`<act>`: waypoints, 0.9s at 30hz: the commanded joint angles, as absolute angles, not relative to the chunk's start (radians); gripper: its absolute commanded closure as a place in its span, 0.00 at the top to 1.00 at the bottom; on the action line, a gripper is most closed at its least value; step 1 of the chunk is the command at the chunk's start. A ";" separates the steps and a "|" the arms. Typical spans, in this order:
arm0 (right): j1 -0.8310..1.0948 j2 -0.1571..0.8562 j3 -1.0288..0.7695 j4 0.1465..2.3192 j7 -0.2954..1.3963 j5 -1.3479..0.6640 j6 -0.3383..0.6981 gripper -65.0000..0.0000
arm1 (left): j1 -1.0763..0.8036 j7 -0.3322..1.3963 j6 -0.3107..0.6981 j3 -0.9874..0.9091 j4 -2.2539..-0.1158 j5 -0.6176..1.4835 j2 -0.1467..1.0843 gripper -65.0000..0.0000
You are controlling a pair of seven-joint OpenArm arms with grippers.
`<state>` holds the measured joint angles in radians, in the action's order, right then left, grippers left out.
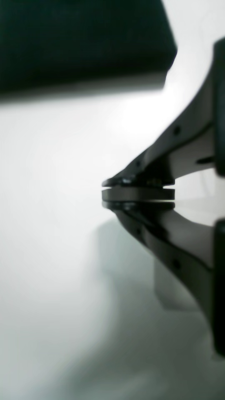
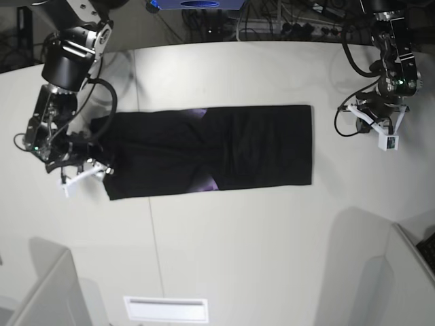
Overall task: Fold the T-shirt properly
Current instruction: 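Release the folded end and raise the left gripper, then grasp the strip end with the right gripper and fold it over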
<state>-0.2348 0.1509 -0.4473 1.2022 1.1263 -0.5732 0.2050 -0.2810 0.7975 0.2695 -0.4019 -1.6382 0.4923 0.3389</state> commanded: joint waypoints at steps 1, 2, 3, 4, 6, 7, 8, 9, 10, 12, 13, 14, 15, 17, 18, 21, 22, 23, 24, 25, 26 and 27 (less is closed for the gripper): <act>-0.254 0.163 -0.446 1.201 1.129 -0.582 0.206 0.68 | -0.272 0.765 0.278 -0.394 -1.653 0.503 0.355 0.00; -0.254 0.165 -0.444 1.191 1.129 -0.591 0.206 0.68 | -0.272 0.759 0.278 -0.384 -1.653 0.503 0.355 0.00; -0.252 0.165 -0.444 1.187 1.129 -0.591 0.206 0.68 | -0.272 0.759 0.278 -0.378 -1.653 0.503 0.354 0.00; -0.251 0.163 -0.443 1.185 1.130 -0.591 0.206 0.68 | -0.271 0.759 0.278 -0.371 -1.653 0.503 0.354 0.00; -0.236 0.157 -0.441 1.188 1.136 -0.591 0.206 0.67 | -0.259 0.759 0.278 -0.364 -1.653 0.503 0.354 0.00; -0.226 0.145 -0.441 1.190 1.138 -0.591 0.206 0.67 | -0.252 0.759 0.278 -0.364 -1.650 0.503 0.349 0.00; -0.220 0.133 -0.441 1.193 1.139 -0.591 0.206 0.67 | -0.251 0.759 0.278 -0.367 -1.649 0.503 0.341 0.00; -0.206 0.127 -0.441 1.202 1.139 -0.591 0.206 0.67 | -0.251 0.759 0.278 -0.372 -1.650 0.503 0.335 0.00; -0.191 0.117 -0.440 1.218 1.139 -0.591 0.206 0.67 | -0.242 0.760 0.278 -0.369 -1.653 0.503 0.334 0.00; -0.170 0.108 -0.429 1.253 1.141 -0.591 0.206 0.67 | -0.223 0.765 0.278 -0.366 -1.649 0.503 0.328 0.00; -0.162 0.105 -0.401 1.265 1.145 -0.591 0.206 0.67 | -0.217 0.765 0.278 -0.366 -1.643 0.501 0.318 0.00; -0.160 0.104 -0.375 1.274 1.147 -0.591 0.206 0.67 | -0.209 0.765 0.278 -0.366 -1.641 0.501 0.312 0.00; -0.159 0.104 -0.355 1.279 1.145 -0.591 0.206 0.67 | -0.199 0.766 0.278 -0.366 -1.638 0.503 0.308 0.00; -0.159 0.104 -0.346 1.271 1.136 -0.588 0.205 0.67 | -0.185 0.766 0.278 -0.364 -1.635 0.503 0.295 0.00; -0.159 0.102 -0.346 1.265 1.135 -0.587 0.205 0.67 | -0.179 0.768 0.278 -0.364 -1.635 0.503 0.286 0.00; -0.165 0.104 -0.344 1.239 1.133 -0.590 0.205 0.60 | -0.166 0.768 0.278 -0.360 -1.632 0.499 0.275 0.00; -0.165 0.104 -0.344 1.234 1.127 -0.591 0.205 0.55 | -0.163 0.768 0.278 -0.348 -1.629 0.496 0.274 0.00; -0.165 0.104 -0.340 1.230 1.116 -0.591 0.205 0.49 | -0.160 0.768 0.278 -0.332 -1.621 0.495 0.274 0.00; -0.165 0.104 -0.338 1.228 1.104 -0.591 0.205 0.41 | -0.156 0.768 0.278 -0.317 -1.613 0.495 0.274 0.00; -0.165 0.104 -0.337 1.222 1.096 -0.591 0.205 0.33 | -0.150 0.768 0.278 -0.306 -1.600 0.495 0.274 0.00; -0.165 0.104 -0.337 1.216 1.093 -0.591 0.205 0.27 | -0.143 0.768 0.278 -0.295 -1.587 0.495 0.272 0.00; -0.166 0.104 -0.337 1.208 1.093 -0.591 0.205 0.18 | -0.136 0.768 0.278 -0.282 -1.570 0.495 0.272 0.00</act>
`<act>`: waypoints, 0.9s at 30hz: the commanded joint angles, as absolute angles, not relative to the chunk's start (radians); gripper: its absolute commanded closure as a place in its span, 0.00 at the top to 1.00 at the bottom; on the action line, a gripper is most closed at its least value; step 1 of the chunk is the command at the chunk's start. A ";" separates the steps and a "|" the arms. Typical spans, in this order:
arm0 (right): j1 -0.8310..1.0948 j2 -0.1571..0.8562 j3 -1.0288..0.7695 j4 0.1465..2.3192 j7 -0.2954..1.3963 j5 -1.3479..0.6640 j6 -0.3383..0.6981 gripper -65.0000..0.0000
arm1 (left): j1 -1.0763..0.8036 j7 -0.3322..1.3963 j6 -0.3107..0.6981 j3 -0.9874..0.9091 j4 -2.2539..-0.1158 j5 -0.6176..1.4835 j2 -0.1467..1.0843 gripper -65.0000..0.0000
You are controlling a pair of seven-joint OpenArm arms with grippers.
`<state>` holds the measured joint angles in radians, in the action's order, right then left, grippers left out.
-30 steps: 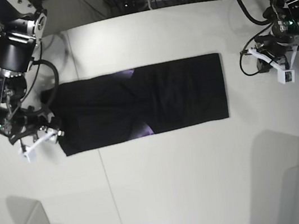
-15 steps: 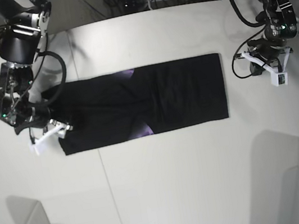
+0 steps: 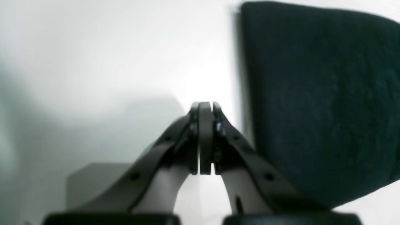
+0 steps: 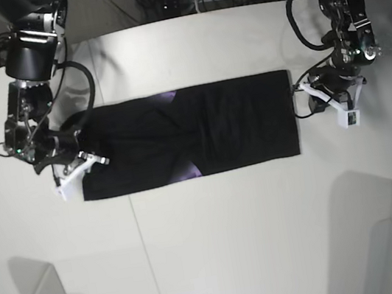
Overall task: Fold the T-shirt properly
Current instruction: 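Grasp the strip end with the right gripper and fold it over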
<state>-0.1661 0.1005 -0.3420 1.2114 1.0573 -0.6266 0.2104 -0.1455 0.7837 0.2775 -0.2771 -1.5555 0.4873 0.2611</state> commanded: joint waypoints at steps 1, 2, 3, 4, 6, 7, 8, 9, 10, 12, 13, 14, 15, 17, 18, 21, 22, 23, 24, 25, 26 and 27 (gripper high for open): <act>-0.170 0.104 -0.340 1.205 1.092 -0.591 0.205 0.09 | -0.133 0.765 0.278 -0.266 -1.554 0.495 0.272 0.00; -0.176 0.104 -0.343 1.204 1.092 -0.590 0.205 0.00 | -0.124 0.762 0.278 -0.249 -1.543 0.495 0.272 0.00; -0.177 0.104 -0.343 1.202 1.092 -0.585 0.202 0.00 | -0.117 0.762 0.278 -0.239 -1.535 0.495 0.271 0.00; -0.179 0.104 -0.343 1.204 1.092 -0.585 0.200 0.00 | -0.114 0.762 0.278 -0.228 -1.527 0.495 0.271 0.00; -0.179 0.104 -0.337 1.214 1.092 -0.585 0.200 0.00 | -0.113 0.762 0.278 -0.211 -1.526 0.495 0.269 0.00; -0.179 0.104 -0.335 1.218 1.092 -0.585 0.200 0.00 | -0.113 0.762 0.278 -0.203 -1.526 0.495 0.269 0.00; -0.179 0.104 -0.334 1.231 1.092 -0.584 0.200 0.00 | -0.104 0.762 0.278 -0.194 -1.526 0.495 0.269 0.00; -0.179 0.104 -0.334 1.254 1.092 -0.584 0.199 0.00 | -0.096 0.763 0.278 -0.191 -1.524 0.495 0.269 0.00; -0.176 0.104 -0.332 1.277 1.095 -0.582 0.199 0.00 | -0.091 0.763 0.278 -0.186 -1.524 0.495 0.269 0.00; -0.173 0.102 -0.306 1.333 1.096 -0.582 0.196 0.00 | -0.087 0.766 0.278 -0.188 -1.524 0.495 0.269 0.00; -0.163 0.104 -0.277 1.360 1.096 -0.582 0.186 0.00 | -0.084 0.766 0.278 -0.191 -1.524 0.496 0.269 0.00; -0.156 0.104 -0.248 1.391 1.096 -0.582 0.162 0.00 | -0.082 0.766 0.278 -0.196 -1.524 0.495 0.269 0.00; -0.150 0.104 -0.219 1.423 1.093 -0.582 0.134 0.00 | -0.082 0.766 0.278 -0.196 -1.526 0.495 0.271 0.00; -0.131 0.104 -0.168 1.481 1.092 -0.582 0.082 0.00 | -0.082 0.766 0.278 -0.197 -1.526 0.495 0.272 0.00; -0.124 0.104 -0.148 1.511 1.090 -0.582 0.064 0.00 | -0.082 0.766 0.278 -0.197 -1.526 0.495 0.272 0.00; -0.102 0.097 -0.093 1.598 1.070 -0.582 0.024 0.00 | -0.088 0.766 0.278 -0.197 -1.526 0.495 0.274 0.00; -0.097 0.097 -0.076 1.624 1.069 -0.582 0.008 0.00 | -0.090 0.766 0.278 -0.197 -1.526 0.495 0.275 0.00; -0.097 0.096 -0.062 1.644 1.069 -0.584 -0.005 0.00 | -0.091 0.766 0.278 -0.197 -1.526 0.495 0.275 0.00; -0.094 0.096 -0.045 1.662 1.069 -0.584 -0.016 0.00 | -0.091 0.766 0.278 -0.197 -1.526 0.495 0.277 0.00; -0.094 0.096 -0.030 1.679 1.069 -0.584 -0.025 0.00 | -0.091 0.766 0.278 -0.197 -1.526 0.495 0.277 0.00; -0.094 0.096 -0.015 1.692 1.072 -0.584 -0.025 0.00 | -0.093 0.766 0.278 -0.197 -1.526 0.495 0.277 0.00; -0.094 0.094 -0.004 1.704 1.073 -0.585 -0.027 0.00 | -0.093 0.766 0.278 -0.197 -1.526 0.495 0.278 0.00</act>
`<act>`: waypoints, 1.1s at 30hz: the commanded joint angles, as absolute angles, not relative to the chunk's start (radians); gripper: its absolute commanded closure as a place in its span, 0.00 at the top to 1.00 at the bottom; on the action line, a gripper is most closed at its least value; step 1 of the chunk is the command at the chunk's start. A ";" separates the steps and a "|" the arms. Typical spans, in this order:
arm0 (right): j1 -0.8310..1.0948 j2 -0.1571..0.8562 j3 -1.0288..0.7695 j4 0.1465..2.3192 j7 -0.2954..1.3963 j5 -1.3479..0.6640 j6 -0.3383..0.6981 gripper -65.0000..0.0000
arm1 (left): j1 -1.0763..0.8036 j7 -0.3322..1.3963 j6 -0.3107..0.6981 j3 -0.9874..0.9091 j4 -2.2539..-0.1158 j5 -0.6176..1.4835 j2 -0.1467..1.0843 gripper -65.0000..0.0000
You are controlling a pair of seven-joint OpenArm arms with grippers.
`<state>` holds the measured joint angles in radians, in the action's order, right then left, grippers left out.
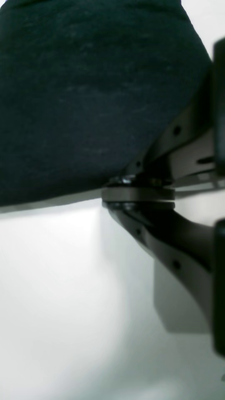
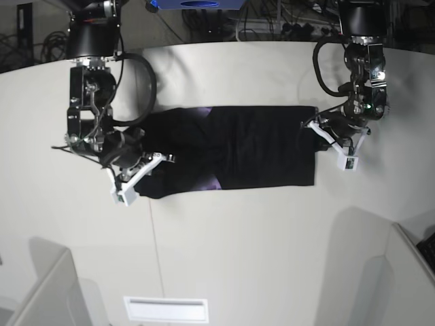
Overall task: Fold the T-shirt properly
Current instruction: 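Grasp the strip end with the right gripper and fold it over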
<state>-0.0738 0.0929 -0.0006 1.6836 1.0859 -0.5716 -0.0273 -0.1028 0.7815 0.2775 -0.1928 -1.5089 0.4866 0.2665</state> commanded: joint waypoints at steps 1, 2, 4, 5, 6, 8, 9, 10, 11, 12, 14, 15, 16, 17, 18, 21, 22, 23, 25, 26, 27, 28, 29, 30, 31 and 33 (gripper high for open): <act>-0.094 0.093 0.005 1.713 1.073 -0.587 -0.027 0.00 | -0.094 0.766 0.278 -0.199 -1.526 0.495 0.278 0.00; -0.094 0.090 0.018 1.722 1.073 -0.588 -0.027 0.00 | -0.101 0.766 0.278 -0.199 -1.529 0.495 0.280 0.00; -0.094 0.067 0.038 1.738 1.076 -0.585 -0.050 0.00 | -0.105 0.766 0.275 -0.200 -1.534 0.495 0.298 0.00; -0.094 0.061 0.047 1.747 1.076 -0.585 -0.065 0.00 | -0.105 0.766 0.275 -0.200 -1.532 0.495 0.306 0.00; -0.094 0.058 0.058 1.755 1.076 -0.588 -0.074 0.00 | -0.105 0.766 0.275 -0.200 -1.527 0.495 0.308 0.00; -0.094 0.058 0.099 1.781 1.075 -0.590 -0.087 0.00 | -0.107 0.766 0.274 -0.200 -1.526 0.493 0.328 0.00; -0.094 0.058 0.122 1.796 1.073 -0.591 -0.097 0.00 | -0.107 0.766 0.274 -0.200 -1.526 0.493 0.335 0.00; -0.094 0.056 0.140 1.808 1.073 -0.591 -0.110 0.00 | -0.107 0.766 0.274 -0.200 -1.526 0.493 0.340 0.00; -0.094 0.047 0.156 1.821 1.073 -0.591 -0.124 0.00 | -0.107 0.766 0.274 -0.200 -1.526 0.493 0.349 0.00; -0.094 0.038 0.170 1.831 1.073 -0.591 -0.137 0.00 | -0.107 0.766 0.274 -0.208 -1.526 0.493 0.355 0.00; -0.097 0.030 0.189 1.839 1.073 -0.591 -0.151 0.00 | -0.107 0.766 0.274 -0.246 -1.526 0.493 0.354 0.00; -0.099 0.022 0.199 1.839 1.073 -0.591 -0.151 0.00 | -0.107 0.768 0.274 -0.268 -1.526 0.493 0.352 0.00; -0.101 0.016 0.206 1.839 1.073 -0.590 -0.151 0.00 | -0.107 0.768 0.274 -0.282 -1.524 0.492 0.352 0.00; -0.101 0.012 0.213 1.839 1.073 -0.590 -0.151 0.00 | -0.107 0.768 0.274 -0.289 -1.517 0.486 0.354 0.00; -0.101 0.004 0.220 1.839 1.073 -0.590 -0.151 0.00 | -0.102 0.768 0.274 -0.289 -1.506 0.473 0.354 0.00; -0.102 -0.019 0.234 1.839 1.072 -0.587 -0.151 0.00 | -0.090 0.768 0.274 -0.289 -1.461 0.401 0.349 0.00; -0.102 -0.028 0.234 1.839 1.072 -0.587 -0.151 0.00 | -0.079 0.768 0.274 -0.288 -1.458 0.380 0.348 0.00; -0.102 -0.036 0.234 1.839 1.072 -0.585 -0.151 0.00 | -0.071 0.768 0.275 -0.278 -1.455 0.364 0.343 0.00; -0.102 -0.044 0.234 1.839 1.072 -0.585 -0.151 0.00 | -0.065 0.768 0.275 -0.237 -1.458 0.346 0.328 0.00; -0.102 -0.050 0.236 1.839 1.072 -0.585 -0.151 0.00 | -0.064 0.768 0.275 -0.219 -1.461 0.348 0.325 0.00; -0.102 -0.058 0.236 1.839 1.073 -0.585 -0.151 0.00 | -0.061 0.768 0.275 -0.202 -1.461 0.352 0.323 0.00; -0.102 -0.062 0.236 1.839 1.075 -0.585 -0.151 0.00 | -0.059 0.768 0.275 -0.188 -1.460 0.352 0.320 0.00; -0.102 -0.064 0.236 1.839 1.076 -0.587 -0.151 0.00 | -0.059 0.768 0.275 -0.173 -1.458 0.352 0.318 0.00; -0.102 -0.064 0.237 1.839 1.075 -0.588 -0.151 0.00 | -0.058 0.768 0.275 -0.159 -1.460 0.354 0.312 0.00; -0.102 -0.065 0.252 1.839 1.072 -0.590 -0.151 0.00 | -0.058 0.768 0.275 -0.150 -1.461 0.351 0.303 0.00; -0.102 -0.068 0.280 1.839 1.072 -0.585 -0.151 0.00 | -0.058 0.768 0.275 -0.142 -1.461 0.346 0.288 0.00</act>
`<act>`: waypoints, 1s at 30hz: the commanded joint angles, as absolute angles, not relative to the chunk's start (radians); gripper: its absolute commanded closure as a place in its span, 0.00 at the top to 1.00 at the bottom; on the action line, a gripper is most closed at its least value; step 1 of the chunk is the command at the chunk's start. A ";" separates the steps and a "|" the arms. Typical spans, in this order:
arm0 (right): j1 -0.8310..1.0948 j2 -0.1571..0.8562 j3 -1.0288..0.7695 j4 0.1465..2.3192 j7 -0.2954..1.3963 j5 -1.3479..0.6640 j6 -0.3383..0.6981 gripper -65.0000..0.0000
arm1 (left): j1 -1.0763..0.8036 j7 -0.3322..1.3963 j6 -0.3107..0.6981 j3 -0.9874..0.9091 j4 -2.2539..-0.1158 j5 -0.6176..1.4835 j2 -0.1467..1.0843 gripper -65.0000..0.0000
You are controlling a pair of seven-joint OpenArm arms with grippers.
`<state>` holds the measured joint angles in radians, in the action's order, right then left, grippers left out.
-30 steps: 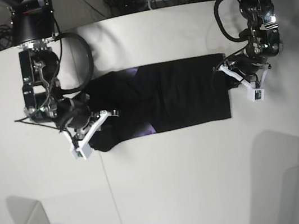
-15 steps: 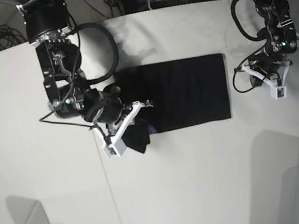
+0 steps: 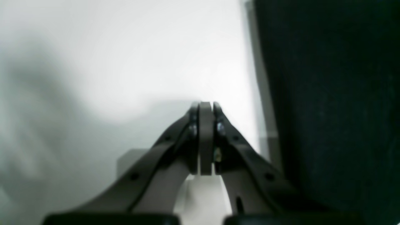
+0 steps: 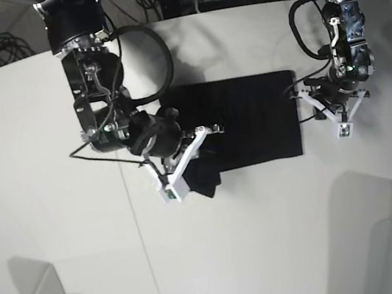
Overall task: Fold the T-shirt properly
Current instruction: 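Grasp the strip end with the right gripper and fold it over, then press the folded end down with the right gripper and release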
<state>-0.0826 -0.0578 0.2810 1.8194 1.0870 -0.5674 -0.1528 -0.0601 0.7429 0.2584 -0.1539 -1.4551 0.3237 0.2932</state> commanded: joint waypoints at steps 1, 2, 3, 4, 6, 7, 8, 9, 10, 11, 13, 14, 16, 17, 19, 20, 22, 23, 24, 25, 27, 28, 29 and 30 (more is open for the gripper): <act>-0.104 -0.073 0.292 1.839 1.072 -0.585 -0.153 0.00 | -0.058 0.768 0.275 -0.139 -1.460 0.346 0.286 0.00; -0.104 -0.084 0.303 1.839 1.070 -0.584 -0.153 0.00 | -0.061 0.768 0.275 -0.137 -1.461 0.348 0.285 0.00; -0.104 -0.093 0.311 1.839 1.070 -0.584 -0.153 0.00 | -0.062 0.768 0.275 -0.137 -1.461 0.354 0.285 0.00; -0.104 -0.101 0.318 1.839 1.070 -0.584 -0.153 0.00 | -0.062 0.768 0.275 -0.137 -1.461 0.354 0.285 0.00; -0.104 -0.108 0.318 1.839 1.070 -0.584 -0.153 0.00 | -0.065 0.768 0.275 -0.137 -1.461 0.354 0.285 0.00; -0.111 -0.113 0.318 1.836 1.070 -0.584 -0.153 0.00 | -0.068 0.768 0.275 -0.137 -1.463 0.355 0.285 0.00; -0.117 -0.113 0.318 1.833 1.070 -0.584 -0.153 0.00 | -0.070 0.768 0.275 -0.137 -1.463 0.355 0.285 0.00; -0.119 -0.114 0.318 1.831 1.070 -0.584 -0.153 0.00 | -0.070 0.768 0.275 -0.137 -1.463 0.355 0.285 0.00; -0.122 -0.116 0.318 1.831 1.070 -0.584 -0.153 0.00 | -0.071 0.769 0.275 -0.134 -1.463 0.355 0.285 0.00; -0.125 -0.117 0.318 1.831 1.070 -0.584 -0.153 0.00 | -0.073 0.776 0.275 -0.124 -1.463 0.355 0.285 0.00; -0.125 -0.120 0.318 1.830 1.067 -0.584 -0.153 0.00 | -0.073 0.797 0.275 -0.102 -1.463 0.355 0.285 0.00; -0.125 -0.120 0.318 1.830 1.058 -0.584 -0.153 0.00 | -0.073 0.800 0.275 -0.094 -1.463 0.355 0.285 0.00; -0.124 -0.120 0.323 1.830 1.030 -0.588 -0.153 0.00 | -0.084 0.797 0.275 -0.094 -1.463 0.355 0.283 0.00; -0.124 -0.120 0.340 1.830 1.024 -0.588 -0.153 0.00 | -0.084 0.797 0.275 -0.094 -1.463 0.355 0.283 0.00; -0.125 -0.120 0.371 1.830 1.020 -0.584 -0.153 0.00 | -0.084 0.797 0.275 -0.094 -1.463 0.355 0.283 0.00; -0.125 -0.120 0.380 1.830 1.017 -0.584 -0.153 0.00 | -0.084 0.799 0.275 -0.094 -1.463 0.355 0.283 0.00; -0.125 -0.120 0.389 1.830 1.001 -0.584 -0.153 0.00 | -0.084 0.800 0.275 -0.094 -1.463 0.355 0.283 0.00; -0.125 -0.120 0.390 1.827 0.995 -0.584 -0.153 0.00 | -0.084 0.800 0.275 -0.094 -1.463 0.355 0.283 0.00; -0.125 -0.120 0.401 1.816 0.992 -0.587 -0.153 0.00 | -0.085 0.800 0.275 -0.096 -1.463 0.355 0.283 0.00; -0.128 -0.120 0.418 1.807 0.983 -0.587 -0.153 0.00 | -0.087 0.800 0.275 -0.096 -1.463 0.355 0.283 0.00; -0.137 -0.120 0.446 1.779 0.963 -0.587 -0.153 0.00 | -0.090 0.800 0.275 -0.096 -1.465 0.355 0.283 0.00; -0.139 -0.120 0.455 1.762 0.951 -0.585 -0.153 0.00 | -0.091 0.800 0.275 -0.096 -1.472 0.355 0.283 0.00; -0.140 -0.120 0.464 1.744 0.931 -0.585 -0.153 0.00 | -0.093 0.802 0.275 -0.096 -1.486 0.355 0.283 0.00; -0.142 -0.120 0.469 1.724 0.912 -0.585 -0.153 0.00 | -0.096 0.803 0.275 -0.096 -1.498 0.355 0.283 0.00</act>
<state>-0.1192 -0.1116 0.4717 1.7092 0.9295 -0.5766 -0.1577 -0.0872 0.7452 0.2626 -0.1028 -1.4937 0.3546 0.2825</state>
